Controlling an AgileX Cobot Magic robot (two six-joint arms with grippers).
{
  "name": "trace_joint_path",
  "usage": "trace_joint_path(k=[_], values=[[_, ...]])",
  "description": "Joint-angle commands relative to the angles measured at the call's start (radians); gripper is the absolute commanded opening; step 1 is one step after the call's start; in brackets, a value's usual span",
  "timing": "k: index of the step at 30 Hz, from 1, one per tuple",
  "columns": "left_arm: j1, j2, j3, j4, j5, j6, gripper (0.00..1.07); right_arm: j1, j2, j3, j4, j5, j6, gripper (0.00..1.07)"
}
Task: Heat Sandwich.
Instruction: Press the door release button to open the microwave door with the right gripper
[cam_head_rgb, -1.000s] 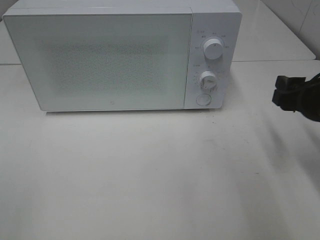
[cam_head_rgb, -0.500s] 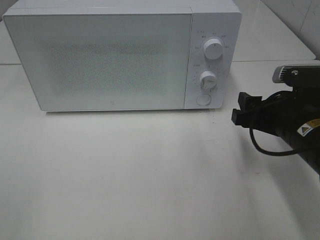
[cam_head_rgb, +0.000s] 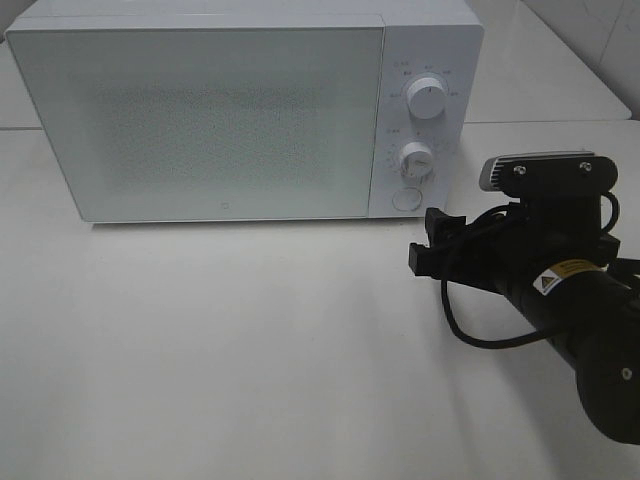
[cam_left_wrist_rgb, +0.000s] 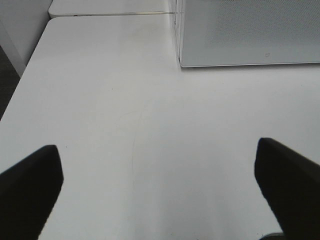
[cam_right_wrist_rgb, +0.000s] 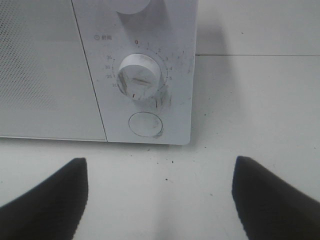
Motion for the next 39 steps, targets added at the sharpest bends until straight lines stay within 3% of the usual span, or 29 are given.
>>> trace_joint_path(k=[1,20,29,39], values=[[0.006,-0.027,0.003,-0.008,-0.015,-0.001,1.01,0.015,-0.003,-0.019,0.019,-0.008,-0.016,0.76],[0.006,-0.027,0.003,-0.008,-0.015,-0.001,1.01,0.022,-0.003,-0.039,0.021,0.044,0.034,0.76],[0.006,-0.027,0.003,-0.008,-0.015,-0.001,1.01,0.022,-0.003,-0.038,0.021,0.047,0.414,0.76],[0.006,-0.027,0.003,-0.008,-0.015,-0.001,1.01,0.022,-0.003,-0.038,0.021,0.048,0.999,0.76]])
